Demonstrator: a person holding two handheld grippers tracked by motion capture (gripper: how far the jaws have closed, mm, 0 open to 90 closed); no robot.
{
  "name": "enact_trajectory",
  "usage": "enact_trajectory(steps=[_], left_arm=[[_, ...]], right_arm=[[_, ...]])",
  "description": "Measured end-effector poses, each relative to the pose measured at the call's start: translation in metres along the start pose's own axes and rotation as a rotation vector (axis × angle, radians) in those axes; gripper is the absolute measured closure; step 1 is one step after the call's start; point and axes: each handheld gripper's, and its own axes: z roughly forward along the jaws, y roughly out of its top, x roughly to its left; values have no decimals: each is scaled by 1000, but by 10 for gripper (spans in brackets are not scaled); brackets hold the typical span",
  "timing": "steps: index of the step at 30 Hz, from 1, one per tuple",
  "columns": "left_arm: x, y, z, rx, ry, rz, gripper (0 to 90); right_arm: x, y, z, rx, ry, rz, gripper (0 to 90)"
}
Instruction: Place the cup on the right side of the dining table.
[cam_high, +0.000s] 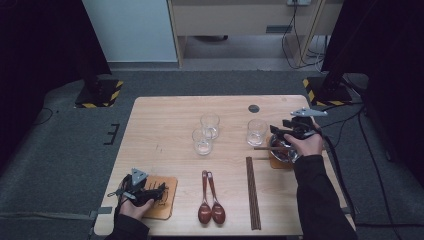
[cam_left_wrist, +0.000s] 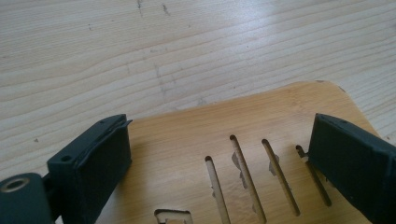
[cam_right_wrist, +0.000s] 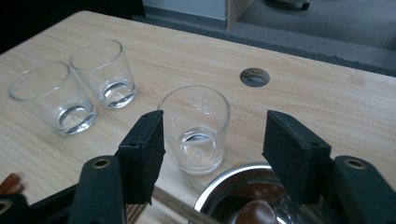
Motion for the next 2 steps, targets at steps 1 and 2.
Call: enact_trajectory(steps=[1, 2], left_arm=[[0, 0, 0, 0, 0, 0, 49], [0, 0, 0, 0, 0, 0, 49]], right_arm=[[0, -3, -4, -11, 1, 4, 366], [-1, -6, -9, -26, 2, 10, 359]])
